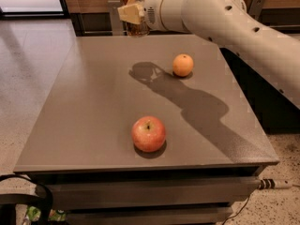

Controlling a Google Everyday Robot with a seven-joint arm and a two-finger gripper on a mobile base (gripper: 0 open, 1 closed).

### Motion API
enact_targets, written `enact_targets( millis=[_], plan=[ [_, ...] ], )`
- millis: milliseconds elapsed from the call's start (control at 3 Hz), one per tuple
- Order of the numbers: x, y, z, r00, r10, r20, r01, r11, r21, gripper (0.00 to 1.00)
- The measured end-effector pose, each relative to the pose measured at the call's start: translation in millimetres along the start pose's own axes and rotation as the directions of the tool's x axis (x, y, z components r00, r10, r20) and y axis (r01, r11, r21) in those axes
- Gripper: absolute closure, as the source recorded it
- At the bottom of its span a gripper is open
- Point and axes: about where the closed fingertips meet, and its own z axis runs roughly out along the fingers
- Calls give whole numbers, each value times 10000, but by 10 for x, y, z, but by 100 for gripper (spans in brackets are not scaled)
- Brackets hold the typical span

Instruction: Place orange can upright

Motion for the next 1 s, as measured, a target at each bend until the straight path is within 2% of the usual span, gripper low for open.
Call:
enact_targets(
  millis=[333,1000],
  plan=[
    [126,128,157,9994,-164,318,178,9989,-441,100],
    [567,453,428,9938,-620,925,728,9902,-1190,100]
  ],
)
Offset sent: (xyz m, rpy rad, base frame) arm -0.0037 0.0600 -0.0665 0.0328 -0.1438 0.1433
